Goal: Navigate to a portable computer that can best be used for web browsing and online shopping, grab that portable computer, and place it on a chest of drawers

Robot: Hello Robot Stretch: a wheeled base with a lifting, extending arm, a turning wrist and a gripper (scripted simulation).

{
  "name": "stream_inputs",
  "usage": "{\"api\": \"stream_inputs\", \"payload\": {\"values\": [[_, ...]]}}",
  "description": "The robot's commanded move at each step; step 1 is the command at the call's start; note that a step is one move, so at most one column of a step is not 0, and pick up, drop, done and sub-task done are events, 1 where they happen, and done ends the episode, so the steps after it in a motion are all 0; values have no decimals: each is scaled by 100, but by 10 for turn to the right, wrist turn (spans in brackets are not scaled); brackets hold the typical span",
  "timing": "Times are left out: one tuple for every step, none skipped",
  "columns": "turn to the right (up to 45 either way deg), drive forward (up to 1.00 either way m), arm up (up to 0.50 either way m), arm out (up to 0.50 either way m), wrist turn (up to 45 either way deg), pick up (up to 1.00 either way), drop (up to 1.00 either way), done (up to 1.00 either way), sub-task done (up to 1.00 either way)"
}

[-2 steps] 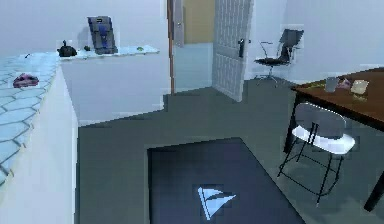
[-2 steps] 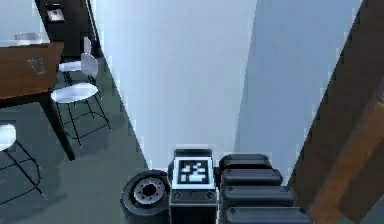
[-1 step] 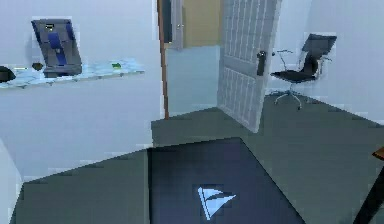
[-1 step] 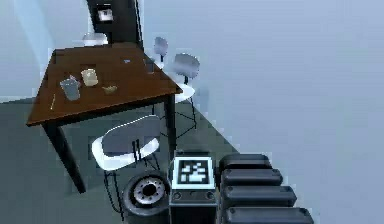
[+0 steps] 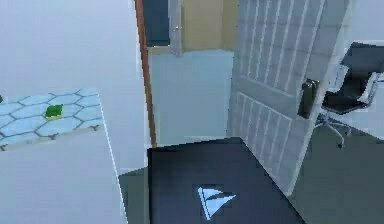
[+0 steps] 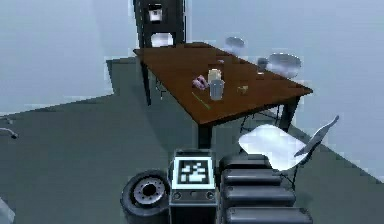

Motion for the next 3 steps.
{"api": "stream_inputs", "payload": {"values": [[0, 100, 0, 0, 0, 0, 0, 0, 0], [0, 65, 0, 0, 0, 0, 0, 0, 0], [-270, 0, 0, 0, 0, 0, 0, 0, 0]]}}
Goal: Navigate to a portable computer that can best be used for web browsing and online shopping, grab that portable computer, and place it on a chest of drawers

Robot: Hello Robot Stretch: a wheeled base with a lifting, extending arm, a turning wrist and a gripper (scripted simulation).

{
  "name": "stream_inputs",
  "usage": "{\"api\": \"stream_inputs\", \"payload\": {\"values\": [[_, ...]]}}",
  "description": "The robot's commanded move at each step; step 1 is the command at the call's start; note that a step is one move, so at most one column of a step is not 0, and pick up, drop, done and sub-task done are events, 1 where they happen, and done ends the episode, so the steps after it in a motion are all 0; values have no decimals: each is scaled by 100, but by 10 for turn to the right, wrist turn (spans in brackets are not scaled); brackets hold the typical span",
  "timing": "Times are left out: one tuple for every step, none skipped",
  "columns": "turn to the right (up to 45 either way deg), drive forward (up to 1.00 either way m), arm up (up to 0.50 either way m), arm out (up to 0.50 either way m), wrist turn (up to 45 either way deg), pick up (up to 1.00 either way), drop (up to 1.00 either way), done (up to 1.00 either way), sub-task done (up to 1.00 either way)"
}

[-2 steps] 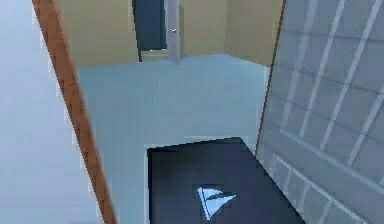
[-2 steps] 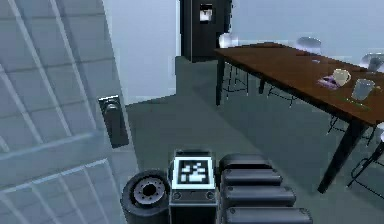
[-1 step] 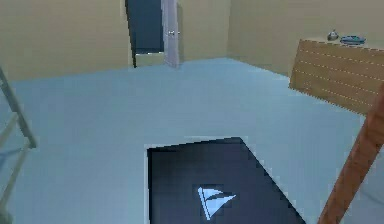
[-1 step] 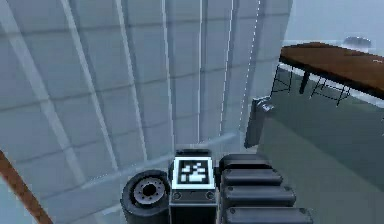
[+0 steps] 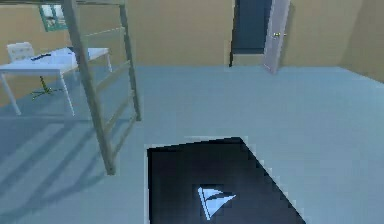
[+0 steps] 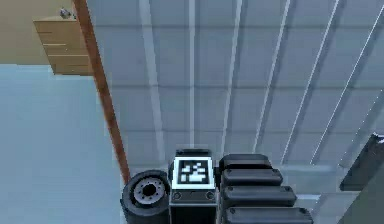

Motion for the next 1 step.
{"api": "stream_inputs", "payload": {"values": [[0, 45, 0, 0, 0, 0, 0, 0, 0]]}}
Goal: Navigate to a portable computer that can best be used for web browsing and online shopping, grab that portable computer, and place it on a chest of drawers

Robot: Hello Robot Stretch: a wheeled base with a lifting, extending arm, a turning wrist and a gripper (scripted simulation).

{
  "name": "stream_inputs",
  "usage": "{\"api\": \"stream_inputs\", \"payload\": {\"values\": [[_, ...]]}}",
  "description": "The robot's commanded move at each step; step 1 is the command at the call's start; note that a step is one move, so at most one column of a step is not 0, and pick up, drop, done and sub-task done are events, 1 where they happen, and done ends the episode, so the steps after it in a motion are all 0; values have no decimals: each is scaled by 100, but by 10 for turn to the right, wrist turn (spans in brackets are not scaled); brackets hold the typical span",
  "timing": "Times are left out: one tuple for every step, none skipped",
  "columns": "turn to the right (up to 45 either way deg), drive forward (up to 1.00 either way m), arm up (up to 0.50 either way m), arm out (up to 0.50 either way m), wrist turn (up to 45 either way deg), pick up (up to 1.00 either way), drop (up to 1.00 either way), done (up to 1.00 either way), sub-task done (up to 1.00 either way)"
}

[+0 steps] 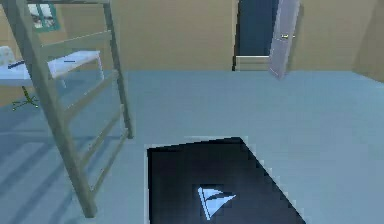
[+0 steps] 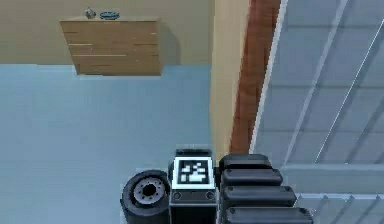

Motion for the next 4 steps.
{"api": "stream_inputs", "payload": {"values": [[450, 0, 0, 0, 0, 0, 0, 0, 0], [210, 0, 0, 0, 0, 0, 0, 0, 0], [30, 0, 0, 0, 0, 0, 0, 0, 0], [-210, 0, 0, 0, 0, 0, 0, 0, 0]]}}
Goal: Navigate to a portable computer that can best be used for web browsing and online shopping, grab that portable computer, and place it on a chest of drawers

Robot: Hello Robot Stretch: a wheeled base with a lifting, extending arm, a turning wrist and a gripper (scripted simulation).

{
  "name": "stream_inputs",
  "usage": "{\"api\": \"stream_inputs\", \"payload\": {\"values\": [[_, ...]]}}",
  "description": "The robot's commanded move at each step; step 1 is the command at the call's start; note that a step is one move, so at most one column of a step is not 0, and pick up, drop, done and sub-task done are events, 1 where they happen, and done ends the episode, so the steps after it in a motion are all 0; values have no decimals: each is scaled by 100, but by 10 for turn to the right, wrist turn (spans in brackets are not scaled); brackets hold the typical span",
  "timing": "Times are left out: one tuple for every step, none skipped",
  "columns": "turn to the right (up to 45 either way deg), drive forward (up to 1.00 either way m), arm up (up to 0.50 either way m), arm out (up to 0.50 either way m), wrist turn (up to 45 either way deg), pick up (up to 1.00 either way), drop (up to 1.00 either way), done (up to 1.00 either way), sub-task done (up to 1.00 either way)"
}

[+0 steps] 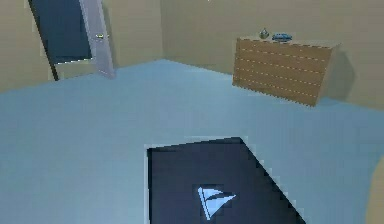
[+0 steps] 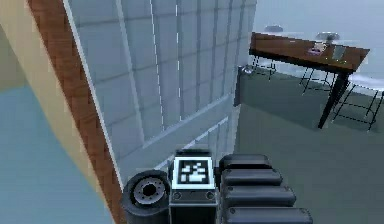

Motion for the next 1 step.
{"api": "stream_inputs", "payload": {"values": [[0, 15, 0, 0, 0, 0, 0, 0, 0]]}}
